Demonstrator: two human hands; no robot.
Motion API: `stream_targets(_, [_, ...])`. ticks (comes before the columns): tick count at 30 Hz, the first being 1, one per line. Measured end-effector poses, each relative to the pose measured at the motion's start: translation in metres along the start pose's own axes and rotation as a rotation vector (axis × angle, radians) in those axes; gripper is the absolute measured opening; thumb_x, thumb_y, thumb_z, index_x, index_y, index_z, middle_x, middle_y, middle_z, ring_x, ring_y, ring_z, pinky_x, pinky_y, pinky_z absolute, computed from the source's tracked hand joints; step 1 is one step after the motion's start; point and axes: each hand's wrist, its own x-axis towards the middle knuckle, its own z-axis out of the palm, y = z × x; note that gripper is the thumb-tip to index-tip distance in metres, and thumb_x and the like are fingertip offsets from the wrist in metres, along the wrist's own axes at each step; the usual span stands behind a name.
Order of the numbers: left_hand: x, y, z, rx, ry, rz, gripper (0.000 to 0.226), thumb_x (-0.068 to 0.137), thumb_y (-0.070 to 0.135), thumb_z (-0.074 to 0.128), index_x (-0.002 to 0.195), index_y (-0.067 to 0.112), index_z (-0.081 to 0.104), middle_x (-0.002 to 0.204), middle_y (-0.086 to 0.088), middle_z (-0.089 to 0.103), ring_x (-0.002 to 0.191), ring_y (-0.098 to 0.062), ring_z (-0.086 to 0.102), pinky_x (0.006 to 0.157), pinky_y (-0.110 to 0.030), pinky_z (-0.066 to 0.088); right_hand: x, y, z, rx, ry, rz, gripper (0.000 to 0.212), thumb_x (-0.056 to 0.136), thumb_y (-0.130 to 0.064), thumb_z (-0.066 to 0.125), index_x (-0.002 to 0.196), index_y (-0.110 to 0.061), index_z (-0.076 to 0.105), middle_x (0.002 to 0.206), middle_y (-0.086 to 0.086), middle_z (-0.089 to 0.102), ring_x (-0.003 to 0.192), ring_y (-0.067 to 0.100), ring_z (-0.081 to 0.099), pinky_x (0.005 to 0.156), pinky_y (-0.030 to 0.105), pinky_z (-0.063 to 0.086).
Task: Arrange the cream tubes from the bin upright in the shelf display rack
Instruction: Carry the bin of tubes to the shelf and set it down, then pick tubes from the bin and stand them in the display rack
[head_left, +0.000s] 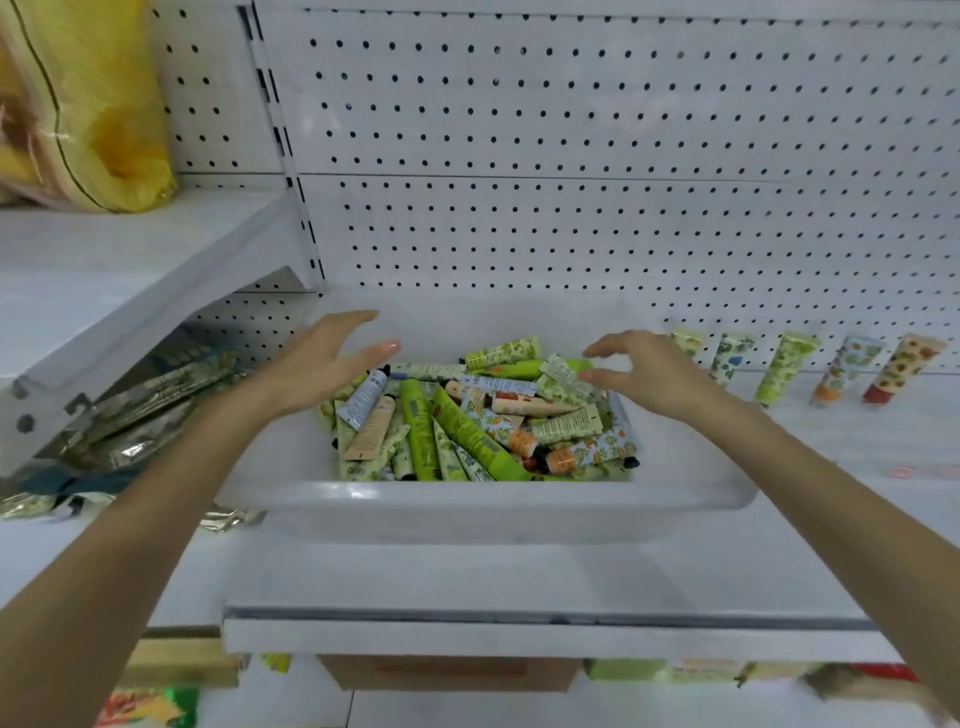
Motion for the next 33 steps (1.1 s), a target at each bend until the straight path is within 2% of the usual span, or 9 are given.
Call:
stream_targets(3, [0.017, 0.030, 0.008, -0.103, -0.101, 0.100, 0.070, 0.085, 0.070, 0.038, 0.144, 0.032, 0.035, 0.151, 0.005, 0.035, 0.137, -0.015, 0.033, 0.107, -0.032, 0.026, 0.028, -0.024, 0.007, -0.014, -0.338, -0.059, 0.034, 0.085, -0.039, 0.065, 0.110, -0.016, 0.069, 0.115, 0.000, 0.066, 0.108, 0.015, 0.059, 0.091, 0.027, 0.044])
stream_targets(6, [0.031, 0.047, 0.026, -0.160, -0.216, 0.128, 0.062, 0.089, 0.064, 0.036, 0.142, 0.031, 0.040, 0.145, 0.009, 0.042, 0.132, -0.011, 0.038, 0.102, -0.027, 0.027, 0.051, -0.037, 0.029, -0.019, -0.456, -0.046, 0.033, 0.083, -0.040, 0.068, 0.105, -0.016, 0.072, 0.109, -0.003, 0.068, 0.103, 0.015, 0.060, 0.087, 0.025, 0.045])
stream_targets(11, [0.036, 0.037, 0.048, -0.233, -0.423, 0.084, 0.058, 0.090, 0.062, 0.037, 0.138, 0.031, 0.046, 0.143, 0.012, 0.044, 0.131, -0.009, 0.039, 0.102, -0.026, 0.027, 0.061, -0.023, 0.049, 0.028, -0.445, -0.022, 0.036, 0.079, -0.036, 0.074, 0.107, -0.015, 0.070, 0.096, -0.007, 0.064, 0.093, 0.013, 0.060, 0.078, 0.022, 0.044])
stream_targets(13, [0.036, 0.038, 0.048, -0.267, -0.435, 0.072, 0.055, 0.089, 0.062, 0.037, 0.135, 0.033, 0.049, 0.141, 0.013, 0.046, 0.126, -0.007, 0.040, 0.102, -0.027, 0.028, 0.063, -0.015, 0.052, 0.048, -0.471, -0.046, 0.032, 0.081, -0.034, 0.073, 0.105, -0.014, 0.070, 0.097, -0.002, 0.066, 0.092, 0.017, 0.061, 0.076, 0.025, 0.047])
stream_targets(17, [0.037, 0.042, 0.052, -0.320, -0.430, 0.102, 0.045, 0.090, 0.059, 0.040, 0.126, 0.036, 0.056, 0.127, 0.016, 0.055, 0.117, -0.004, 0.047, 0.098, -0.027, 0.033, 0.067, -0.007, 0.052, 0.129, -0.428, -0.062, 0.026, 0.086, -0.035, 0.066, 0.103, -0.016, 0.059, 0.098, 0.001, 0.064, 0.091, 0.019, 0.062, 0.082, 0.033, 0.052])
stream_targets(20, [0.038, 0.042, 0.056, -0.416, -0.404, 0.066, 0.052, 0.079, 0.064, 0.047, 0.116, 0.031, 0.063, 0.117, 0.012, 0.064, 0.110, -0.007, 0.060, 0.101, -0.034, 0.044, 0.067, -0.007, 0.050, 0.228, -0.404, -0.084, 0.023, 0.090, -0.034, 0.060, 0.105, -0.018, 0.053, 0.097, -0.001, 0.063, 0.089, 0.019, 0.063, 0.081, 0.036, 0.052])
stream_targets(22, [0.041, 0.041, 0.059, -0.490, -0.398, 0.038, 0.050, 0.075, 0.061, 0.051, 0.107, 0.026, 0.066, 0.106, 0.005, 0.070, 0.096, -0.007, 0.067, 0.094, -0.035, 0.052, 0.066, -0.010, 0.049, 0.228, -0.398, -0.117, 0.023, 0.088, -0.036, 0.062, 0.104, -0.021, 0.054, 0.097, -0.003, 0.061, 0.088, 0.018, 0.061, 0.081, 0.034, 0.051])
stream_targets(25, [0.044, 0.041, 0.061, -0.517, -0.401, 0.036, 0.028, 0.088, 0.044, 0.055, 0.104, 0.024, 0.066, 0.100, 0.005, 0.071, 0.088, -0.006, 0.069, 0.085, -0.030, 0.056, 0.064, -0.020, 0.047, 0.260, -0.341, -0.177, 0.019, 0.082, -0.030, 0.070, 0.095, -0.027, 0.057, 0.095, -0.004, 0.062, 0.085, 0.016, 0.061, 0.075, 0.032, 0.051])
stream_targets(33, [0.042, 0.044, 0.060, -0.617, -0.451, -0.004, 0.023, 0.090, 0.025, 0.060, 0.108, 0.014, 0.069, 0.089, -0.004, 0.074, 0.078, -0.012, 0.071, 0.070, -0.022, 0.058, 0.058, -0.038, 0.046, 0.288, -0.236, -0.236, 0.027, 0.069, -0.027, 0.081, 0.084, -0.035, 0.061, 0.089, -0.014, 0.065, 0.086, 0.005, 0.057, 0.071, 0.015, 0.044])
